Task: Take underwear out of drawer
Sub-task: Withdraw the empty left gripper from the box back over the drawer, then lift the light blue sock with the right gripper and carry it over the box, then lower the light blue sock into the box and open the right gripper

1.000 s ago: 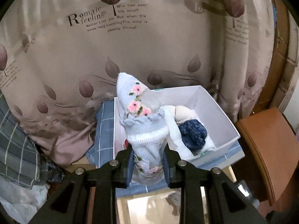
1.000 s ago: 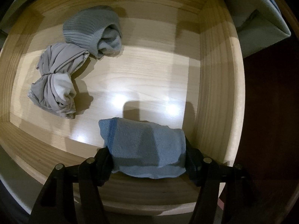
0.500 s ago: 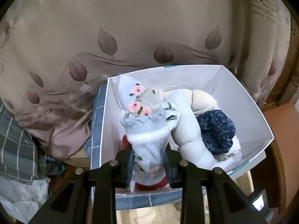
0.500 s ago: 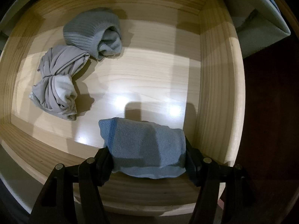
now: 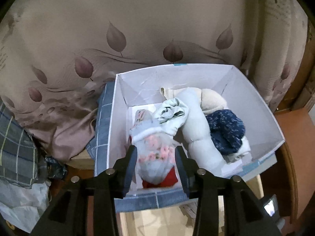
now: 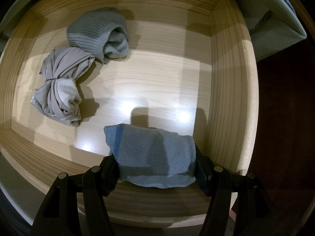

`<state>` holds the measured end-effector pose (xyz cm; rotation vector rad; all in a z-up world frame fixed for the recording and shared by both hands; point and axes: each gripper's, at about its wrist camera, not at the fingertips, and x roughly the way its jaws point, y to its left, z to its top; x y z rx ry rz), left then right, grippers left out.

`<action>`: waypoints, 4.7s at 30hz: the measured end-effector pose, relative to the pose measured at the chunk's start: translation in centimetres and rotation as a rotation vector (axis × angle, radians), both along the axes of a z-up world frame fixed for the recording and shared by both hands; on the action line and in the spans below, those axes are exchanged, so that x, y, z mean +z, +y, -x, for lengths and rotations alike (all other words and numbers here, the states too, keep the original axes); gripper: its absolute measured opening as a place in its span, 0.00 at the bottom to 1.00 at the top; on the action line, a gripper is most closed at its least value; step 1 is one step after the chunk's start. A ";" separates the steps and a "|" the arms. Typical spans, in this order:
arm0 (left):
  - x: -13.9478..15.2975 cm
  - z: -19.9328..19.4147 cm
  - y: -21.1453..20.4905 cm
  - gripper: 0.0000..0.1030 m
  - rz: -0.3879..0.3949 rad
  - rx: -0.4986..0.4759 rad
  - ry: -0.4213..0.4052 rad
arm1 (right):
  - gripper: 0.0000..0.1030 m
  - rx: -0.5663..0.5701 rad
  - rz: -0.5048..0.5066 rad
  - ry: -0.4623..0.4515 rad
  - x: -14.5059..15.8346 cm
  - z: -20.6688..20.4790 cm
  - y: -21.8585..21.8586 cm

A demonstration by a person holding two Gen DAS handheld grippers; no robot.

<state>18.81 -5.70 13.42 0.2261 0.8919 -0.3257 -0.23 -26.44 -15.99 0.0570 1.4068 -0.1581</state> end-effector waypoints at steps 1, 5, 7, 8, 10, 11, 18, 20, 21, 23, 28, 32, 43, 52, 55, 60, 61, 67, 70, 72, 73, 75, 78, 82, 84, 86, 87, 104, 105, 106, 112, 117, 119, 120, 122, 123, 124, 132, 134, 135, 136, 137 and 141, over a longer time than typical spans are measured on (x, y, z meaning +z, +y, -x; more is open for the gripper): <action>0.2 0.5 0.3 0.39 0.004 0.001 -0.005 | 0.59 0.000 0.000 0.000 0.0 0.0 0.0; 0.2 3.6 1.8 0.40 0.008 -0.002 -0.006 | 0.59 -0.001 -0.003 0.000 0.0 0.0 0.0; -0.6 5.1 2.5 0.40 -0.012 0.002 0.011 | 0.59 0.006 -0.011 0.003 -0.1 0.0 0.0; -1.2 5.8 2.8 0.40 -0.022 0.003 0.021 | 0.59 0.005 -0.017 0.005 -0.1 -0.1 -0.1; -2.6 7.2 3.5 0.40 -0.038 0.010 0.033 | 0.59 0.004 -0.022 0.008 -0.2 -0.1 -0.2; -3.4 7.8 3.7 0.40 -0.046 0.014 0.047 | 0.59 0.004 -0.026 0.011 -0.3 -0.1 -0.2; -10.6 10.8 4.9 0.40 -0.081 0.071 0.177 | 0.59 0.014 -0.027 0.033 -0.8 -0.3 -0.2; -12.4 11.4 4.8 0.40 -0.095 0.078 0.211 | 0.60 0.018 -0.024 0.040 -0.9 -0.3 -0.1; -13.4 11.7 4.8 0.40 -0.101 0.085 0.228 | 0.60 0.018 -0.023 0.042 -0.9 -0.3 -0.1; -14.7 12.2 4.6 0.40 -0.115 0.090 0.247 | 0.60 0.019 -0.021 0.046 -0.9 -0.3 0.1; -17.1 13.1 4.6 0.40 -0.107 0.111 0.278 | 0.61 0.028 -0.016 0.057 -1.1 -0.4 0.4; -18.1 13.2 4.9 0.40 -0.074 0.130 0.307 | 0.61 0.033 -0.010 0.070 -1.1 -0.3 0.8; -18.6 14.0 4.8 0.40 -0.076 0.124 0.272 | 0.65 0.050 0.005 0.133 -2.5 -1.5 1.6; -18.3 13.4 6.8 0.40 0.031 0.199 0.276 | 0.63 0.039 0.013 0.154 -3.4 -2.3 1.8; -18.3 13.2 7.3 0.40 0.048 0.228 0.272 | 0.61 0.021 0.001 0.119 -3.2 -2.0 1.6; -18.2 13.2 7.5 0.40 0.043 0.237 0.259 | 0.59 -0.001 -0.023 0.043 -2.5 -1.4 1.5; -18.3 13.2 7.5 0.40 0.039 0.238 0.256 | 0.59 -0.002 -0.026 0.029 -2.4 -1.4 1.5; -18.3 13.3 7.5 0.40 0.033 0.241 0.247 | 0.59 -0.010 -0.015 -0.074 -0.9 -1.6 1.9; -18.3 13.3 7.6 0.40 0.037 0.243 0.248 | 0.59 -0.006 -0.007 -0.126 0.2 -1.4 2.3; -18.2 13.3 7.7 0.40 0.038 0.243 0.248 | 0.59 -0.005 -0.001 -0.169 1.2 -1.3 2.6; -18.3 13.3 7.7 0.40 0.037 0.244 0.247 | 0.59 0.000 0.015 -0.201 2.0 -1.3 2.9; -18.2 13.3 7.8 0.40 0.038 0.246 0.246 | 0.59 0.003 0.023 -0.240 3.2 -1.3 2.9; -18.2 13.3 7.9 0.40 0.039 0.252 0.243 | 0.59 -0.001 0.018 -0.294 5.3 -1.2 3.0; -18.1 13.4 7.9 0.40 0.036 0.254 0.238 | 0.59 -0.006 0.008 -0.353 8.3 -1.2 1.9; -18.0 13.5 7.9 0.40 0.032 0.256 0.233 | 0.59 -0.007 0.011 -0.390 10.0 -0.7 1.6; -18.1 13.5 7.9 0.40 0.032 0.255 0.234 | 0.59 -0.011 0.006 -0.424 12.2 -0.1 1.5; -18.1 13.5 7.9 0.40 0.031 0.256 0.234 | 0.59 -0.012 0.005 -0.440 13.1 -0.2 1.5; -18.0 13.5 8.1 0.40 0.033 0.263 0.239 | 0.59 0.019 0.066 -0.692 27.7 -5.8 0.7; -18.0 13.5 8.1 0.40 0.033 0.264 0.240 | 0.59 0.019 0.068 -0.692 28.0 -6.6 0.8; -18.0 13.5 8.2 0.40 0.031 0.264 0.239 | 0.59 0.020 0.068 -0.691 28.0 -7.1 0.9; -18.2 13.4 8.5 0.40 0.037 0.275 0.241 | 0.59 0.018 0.050 -0.636 26.4 -11.1 1.0; -18.2 13.1 8.9 0.40 0.048 0.286 0.242 | 0.60 0.031 0.056 -0.590 24.2 -13.2 1.4; -18.2 13.1 8.9 0.40 0.047 0.286 0.242 | 0.60 0.037 0.058 -0.569 23.3 -14.0 1.5; -18.2 13.1 8.9 0.40 0.047 0.284 0.242 | 0.60 0.038 0.061 -0.562 23.0 -14.3 1.6; -18.2 13.1 8.9 0.40 0.047 0.285 0.243 | 0.60 0.035 0.062 -0.542 22.3 -14.9 1.5; -18.2 13.1 9.0 0.40 0.049 0.287 0.243 | 0.61 0.031 0.064 -0.537 22.0 -15.1 1.4; -18.2 13.0 9.1 0.40 0.051 0.290 0.244 | 0.61 0.028 0.068 -0.532 21.7 -15.4 1.4; -18.3 13.0 9.0 0.40 0.055 0.290 0.250 | 0.66 0.049 0.074 -0.512 20.7 -15.8 1.8; -18.3 13.0 9.0 0.40 0.055 0.290 0.251 | 0.67 0.052 0.081 -0.513 20.6 -15.7 1.9; -18.3 13.0 9.0 0.40 0.055 0.291 0.250 | 0.68 0.054 0.082 -0.515 20.7 -15.6 2.1; -18.3 13.0 9.0 0.40 0.055 0.290 0.250 | 0.70 0.049 0.083 -0.516 20.8 -15.4 2.0; -18.3 13.0 9.0 0.40 0.054 0.289 0.251 | 0.70 0.050 0.080 -0.516 20.9 -15.3 2.0; -18.3 13.0 9.0 0.40 0.048 0.288 0.248 | 0.70 0.062 0.086 -0.525 21.6 -14.3 2.1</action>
